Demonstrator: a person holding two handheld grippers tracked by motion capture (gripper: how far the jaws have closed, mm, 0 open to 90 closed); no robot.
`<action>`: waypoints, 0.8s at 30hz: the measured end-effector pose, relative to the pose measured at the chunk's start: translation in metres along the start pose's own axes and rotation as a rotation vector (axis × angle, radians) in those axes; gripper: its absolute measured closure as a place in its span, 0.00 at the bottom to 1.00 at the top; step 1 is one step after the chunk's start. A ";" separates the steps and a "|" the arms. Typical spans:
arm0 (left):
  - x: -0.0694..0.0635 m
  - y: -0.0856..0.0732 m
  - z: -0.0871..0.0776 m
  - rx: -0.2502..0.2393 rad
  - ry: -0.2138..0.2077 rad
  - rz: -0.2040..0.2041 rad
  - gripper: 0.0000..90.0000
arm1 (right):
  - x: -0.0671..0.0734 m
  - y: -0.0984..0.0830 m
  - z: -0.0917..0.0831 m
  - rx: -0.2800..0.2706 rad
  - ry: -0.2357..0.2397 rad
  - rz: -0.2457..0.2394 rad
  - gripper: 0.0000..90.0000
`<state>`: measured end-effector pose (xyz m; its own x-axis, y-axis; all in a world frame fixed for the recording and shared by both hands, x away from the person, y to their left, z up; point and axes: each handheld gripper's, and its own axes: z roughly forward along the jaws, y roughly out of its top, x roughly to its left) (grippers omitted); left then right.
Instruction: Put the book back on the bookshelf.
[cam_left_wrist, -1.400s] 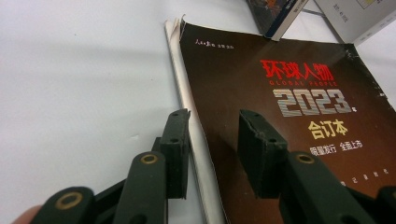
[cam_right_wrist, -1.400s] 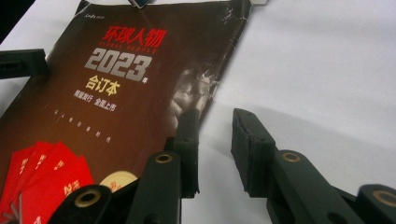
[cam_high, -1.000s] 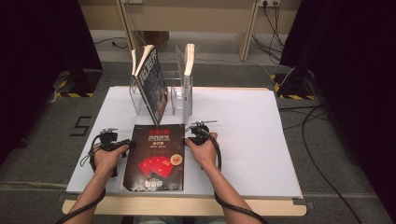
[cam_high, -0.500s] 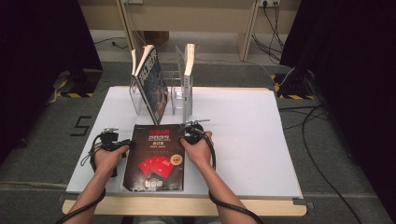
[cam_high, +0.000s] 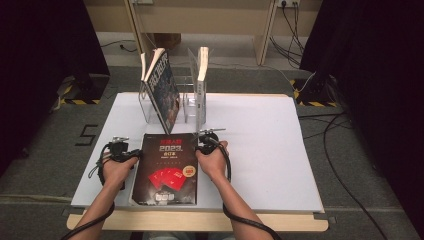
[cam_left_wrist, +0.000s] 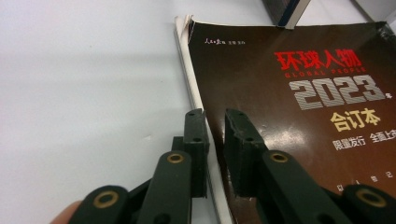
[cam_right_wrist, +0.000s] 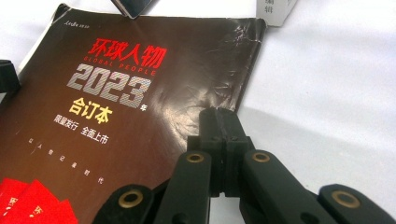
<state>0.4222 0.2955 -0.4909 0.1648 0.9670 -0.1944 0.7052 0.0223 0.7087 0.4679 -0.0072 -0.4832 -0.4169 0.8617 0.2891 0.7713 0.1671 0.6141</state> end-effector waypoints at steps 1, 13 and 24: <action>0.000 0.000 0.000 0.002 0.002 0.000 0.89 | 0.000 -0.001 -0.001 0.003 0.003 -0.007 1.00; -0.009 -0.009 -0.011 0.030 -0.007 0.018 0.90 | -0.001 -0.016 -0.014 0.027 0.033 -0.019 1.00; -0.024 -0.030 -0.030 0.054 -0.039 0.050 0.90 | 0.005 -0.044 -0.041 0.074 0.039 -0.068 1.00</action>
<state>0.3769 0.2790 -0.4871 0.2267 0.9558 -0.1872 0.7312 -0.0400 0.6810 0.4120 -0.0304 -0.4788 -0.4872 0.8279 0.2780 0.7732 0.2609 0.5780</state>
